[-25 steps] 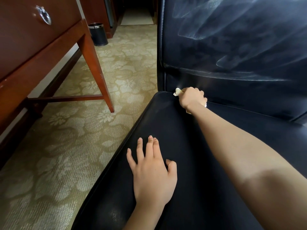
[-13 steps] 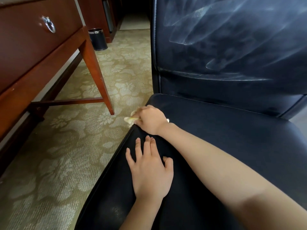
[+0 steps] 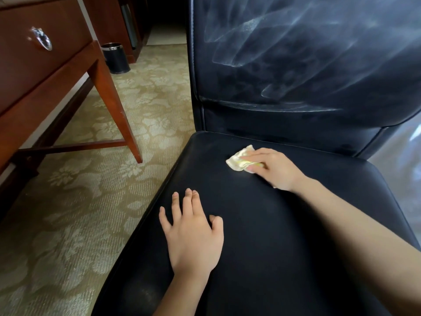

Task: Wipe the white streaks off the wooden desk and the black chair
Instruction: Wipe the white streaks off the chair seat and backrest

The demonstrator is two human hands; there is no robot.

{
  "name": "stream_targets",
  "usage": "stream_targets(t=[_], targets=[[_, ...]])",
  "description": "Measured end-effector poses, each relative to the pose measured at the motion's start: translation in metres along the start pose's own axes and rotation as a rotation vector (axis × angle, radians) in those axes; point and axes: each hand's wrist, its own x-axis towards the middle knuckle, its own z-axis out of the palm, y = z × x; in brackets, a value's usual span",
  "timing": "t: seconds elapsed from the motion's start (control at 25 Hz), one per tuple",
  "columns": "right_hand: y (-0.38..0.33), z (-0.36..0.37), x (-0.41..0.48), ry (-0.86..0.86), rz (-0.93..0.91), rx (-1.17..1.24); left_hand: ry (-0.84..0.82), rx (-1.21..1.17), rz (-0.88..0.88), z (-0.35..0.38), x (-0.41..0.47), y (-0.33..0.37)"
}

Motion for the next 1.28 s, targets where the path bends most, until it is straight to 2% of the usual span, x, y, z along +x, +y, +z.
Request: stream_targets(t=[0.12,0.32,0.52,0.64,0.76,1.0,1.28], targets=[[0.040,-0.021,-0.011,0.089,0.188,-0.103,0.000,-0.002,0.002,0.001,0.000,0.000],[0.073,-0.041,-0.018,0.255,0.618,-0.248,0.011,-0.005,0.012,0.002,-0.001,-0.001],[0.044,-0.036,0.023,0.210,0.755,-0.413,0.018,-0.017,0.013,0.003,-0.001,0.001],[0.015,-0.032,0.046,0.137,0.713,-0.446,0.028,-0.034,0.006,0.002,-0.001,0.002],[-0.020,-0.016,0.075,0.082,0.597,-0.459,0.033,-0.053,-0.003,0.002,0.001,0.004],[-0.085,0.038,0.128,0.020,0.355,-0.351,0.033,-0.091,-0.029,0.003,-0.002,0.003],[-0.083,0.067,0.099,-0.110,-0.146,-0.343,-0.034,-0.103,-0.048,0.001,-0.001,0.003]])
